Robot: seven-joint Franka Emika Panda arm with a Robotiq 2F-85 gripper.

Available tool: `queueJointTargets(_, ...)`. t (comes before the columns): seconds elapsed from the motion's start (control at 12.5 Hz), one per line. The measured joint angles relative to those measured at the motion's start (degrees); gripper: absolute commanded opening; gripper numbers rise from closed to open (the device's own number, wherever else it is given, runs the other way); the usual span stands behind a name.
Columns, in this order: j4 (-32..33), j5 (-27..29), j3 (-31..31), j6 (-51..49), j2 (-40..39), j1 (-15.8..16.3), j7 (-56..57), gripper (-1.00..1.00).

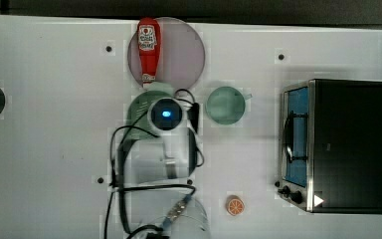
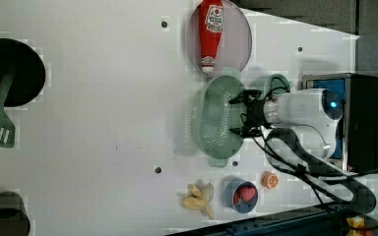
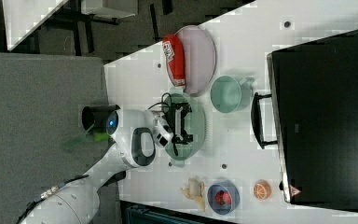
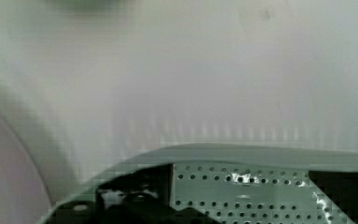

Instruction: Drag strainer left to right.

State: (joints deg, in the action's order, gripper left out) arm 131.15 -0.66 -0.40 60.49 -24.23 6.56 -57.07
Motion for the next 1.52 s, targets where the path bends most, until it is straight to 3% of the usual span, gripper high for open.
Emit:
queueJointTargets(0.32, 0.8, -0.7, -3.8, -0.7, -0.6, -1.6, 4.2, 1.0)
queueJointTargets(0.88, 1.3, 0.1, -7.2, 2.0, 0.0, -0.5, 14.5, 1.0)
queueJointTargets(1.2, 2.1, 0.6, -4.7, -1.5, 4.2, -1.4, 21.4, 1.0)
queueJointTargets(1.52, -1.0, 0.2, -0.2, -13.6, 14.4, -0.6, 33.7, 1.0)
